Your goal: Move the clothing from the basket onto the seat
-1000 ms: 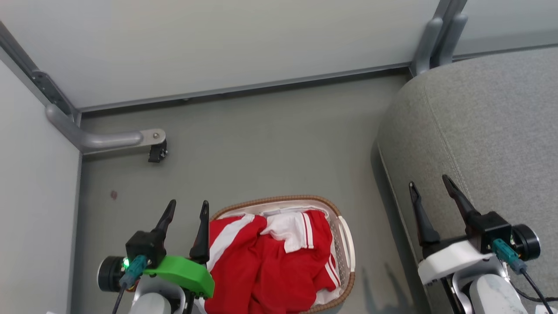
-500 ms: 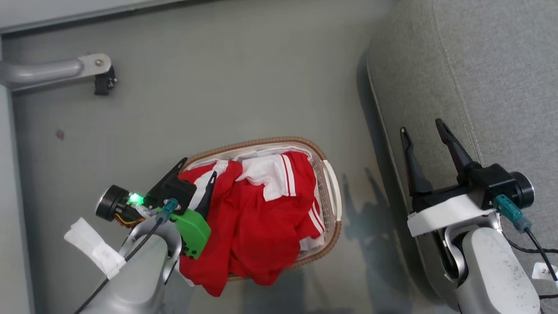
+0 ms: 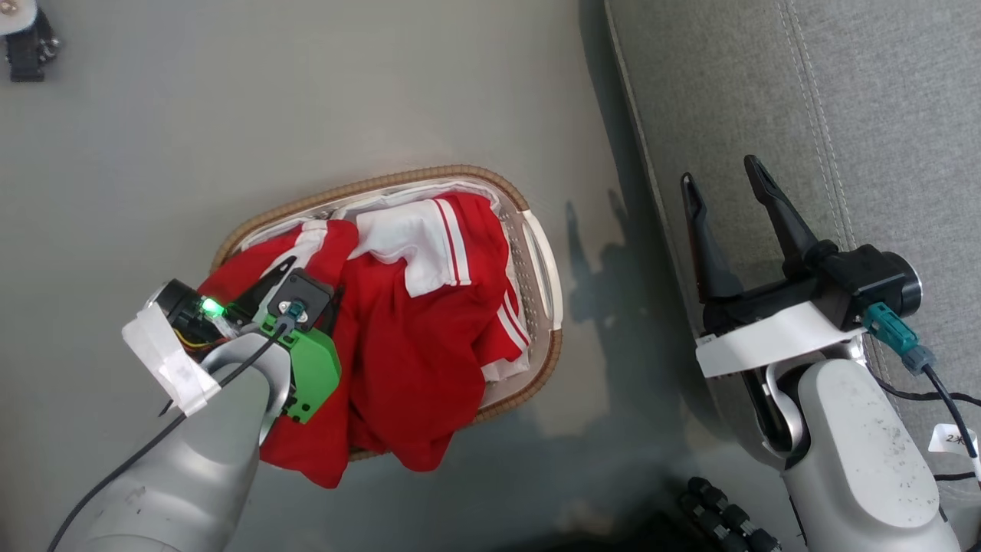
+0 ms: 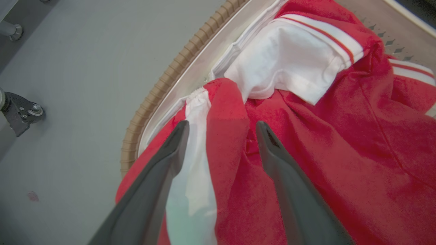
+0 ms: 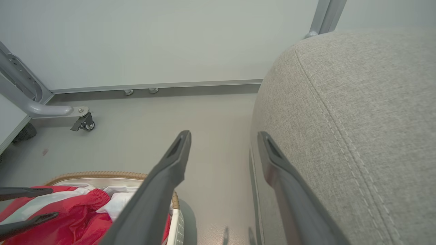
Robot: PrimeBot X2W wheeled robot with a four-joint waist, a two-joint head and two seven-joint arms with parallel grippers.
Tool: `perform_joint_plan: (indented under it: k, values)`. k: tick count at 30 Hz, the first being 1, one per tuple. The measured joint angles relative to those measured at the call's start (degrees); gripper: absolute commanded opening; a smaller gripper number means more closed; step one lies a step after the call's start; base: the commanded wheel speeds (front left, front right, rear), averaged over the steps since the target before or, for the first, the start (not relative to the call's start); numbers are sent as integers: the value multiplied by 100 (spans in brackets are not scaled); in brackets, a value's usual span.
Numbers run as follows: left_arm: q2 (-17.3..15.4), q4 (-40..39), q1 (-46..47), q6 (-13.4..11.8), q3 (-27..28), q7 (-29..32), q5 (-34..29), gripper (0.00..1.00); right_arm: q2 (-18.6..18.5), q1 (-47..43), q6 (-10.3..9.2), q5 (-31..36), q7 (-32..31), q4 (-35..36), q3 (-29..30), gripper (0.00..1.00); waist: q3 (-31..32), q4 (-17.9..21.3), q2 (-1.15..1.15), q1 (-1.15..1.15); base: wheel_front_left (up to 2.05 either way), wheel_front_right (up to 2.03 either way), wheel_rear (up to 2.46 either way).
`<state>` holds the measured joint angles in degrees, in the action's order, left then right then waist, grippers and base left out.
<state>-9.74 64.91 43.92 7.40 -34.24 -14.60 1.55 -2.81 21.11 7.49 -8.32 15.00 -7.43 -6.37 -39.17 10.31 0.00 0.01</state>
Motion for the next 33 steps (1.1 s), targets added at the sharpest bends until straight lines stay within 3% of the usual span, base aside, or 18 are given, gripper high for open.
perform_joint_plan:
  k: [5,14,15,16,17,33]
  values:
    - [0,387,327,-37,-36,152,16,100,1,86,0,-57,0,8,-65,100,-287,161,0,0,0,0,0]
    - [5,706,643,-325,2,521,114,100,1,204,0,-132,0,26,-141,100,-613,329,0,0,0,0,0]
    - [11,732,652,-343,9,553,138,75,0,218,0,-132,0,25,-147,100,-633,340,0,0,0,0,0]
    - [22,743,660,-355,5,561,141,33,1,232,0,-133,0,23,-156,100,-647,352,0,0,0,0,0]
    - [26,751,663,-355,9,571,147,0,1,240,0,-136,0,22,-159,100,-653,359,0,0,0,0,0]
    - [343,679,261,-277,229,38,705,0,2,98,0,2,0,-192,-114,100,-109,247,0,-1,0,0,0]
